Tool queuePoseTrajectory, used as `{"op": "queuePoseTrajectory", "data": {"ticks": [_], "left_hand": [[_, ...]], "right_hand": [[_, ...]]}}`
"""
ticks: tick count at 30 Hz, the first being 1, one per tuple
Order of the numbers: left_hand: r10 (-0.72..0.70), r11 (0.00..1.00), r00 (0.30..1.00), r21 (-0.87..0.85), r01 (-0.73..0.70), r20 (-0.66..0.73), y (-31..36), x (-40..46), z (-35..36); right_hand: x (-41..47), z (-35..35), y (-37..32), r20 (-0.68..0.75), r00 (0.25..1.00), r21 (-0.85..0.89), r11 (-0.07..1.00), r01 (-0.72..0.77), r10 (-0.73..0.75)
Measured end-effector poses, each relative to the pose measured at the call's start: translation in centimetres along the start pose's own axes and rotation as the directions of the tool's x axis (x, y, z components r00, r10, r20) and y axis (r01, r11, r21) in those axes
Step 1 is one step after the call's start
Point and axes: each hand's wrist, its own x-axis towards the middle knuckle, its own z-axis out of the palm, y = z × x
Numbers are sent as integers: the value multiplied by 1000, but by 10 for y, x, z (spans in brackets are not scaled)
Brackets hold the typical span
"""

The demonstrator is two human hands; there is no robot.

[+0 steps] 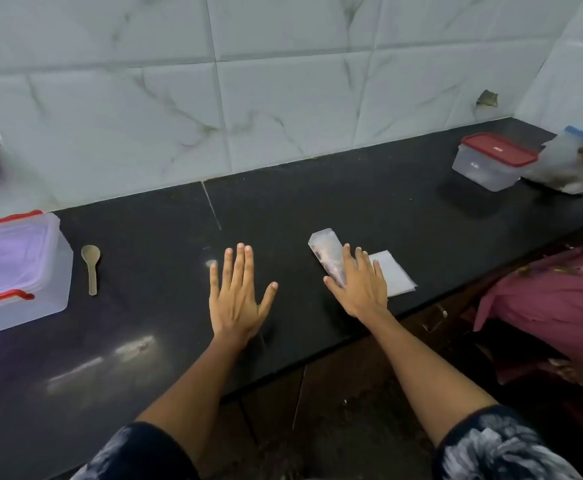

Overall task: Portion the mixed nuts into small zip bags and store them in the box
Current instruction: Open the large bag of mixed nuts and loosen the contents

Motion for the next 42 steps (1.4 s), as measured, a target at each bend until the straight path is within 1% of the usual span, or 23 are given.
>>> {"op": "queuePoseTrajectory", "data": {"ticks": [2, 4, 8, 12, 17, 23, 26, 28, 30, 34, 36, 38, 42], "left_hand": [[-28, 1000, 1000, 8, 28, 14, 4, 8, -1], [-51, 998, 998, 45, 50, 28, 6, 13, 2], [-79, 995, 995, 59, 75, 58, 7, 23, 10], [-142, 987, 987, 84, 135, 78, 1, 28, 16], [-232, 967, 969, 130, 219, 90, -18, 28, 14], [-352, 927, 933, 166, 337, 74, -59, 17, 5], [-390, 910, 918, 188, 370, 76, -83, 15, 0], [-402, 906, 911, 183, 382, 90, -96, 16, -2], [-391, 912, 914, 176, 369, 109, -106, 18, -4], [-343, 935, 931, 143, 325, 126, -119, 28, -2], [-317, 946, 940, 104, 306, 126, -118, 32, 1], [-294, 956, 947, 41, 291, 131, -113, 34, 4], [-256, 943, 944, -158, 291, 209, -102, 30, 5]], "right_hand": [[11, 2, 3, 27, 999, 62, 998, -25, 23], [21, 6, 4, 48, 999, 79, 996, -28, 24], [34, 10, -4, 47, 999, 28, 1000, -4, 3], [49, 16, -25, 41, 999, 46, 999, 17, -19], [63, 21, -77, 79, 994, 150, 987, 58, -71], [70, 25, -157, 153, 976, 369, 925, 91, -158], [77, 22, -187, 214, 959, 479, 876, 62, -185], [82, 21, -199, 232, 960, 486, 874, 23, -154], [88, 24, -206, 295, 950, 456, 889, -47, -101], [98, 25, -204, 463, 886, 454, 858, -239, 2], [102, 19, -201, 543, 840, 466, 834, -295, -6], [107, 8, -198, 631, 776, 469, 804, -365, -16], [110, -9, -195, 758, 650, 459, 751, -475, -53]]}}
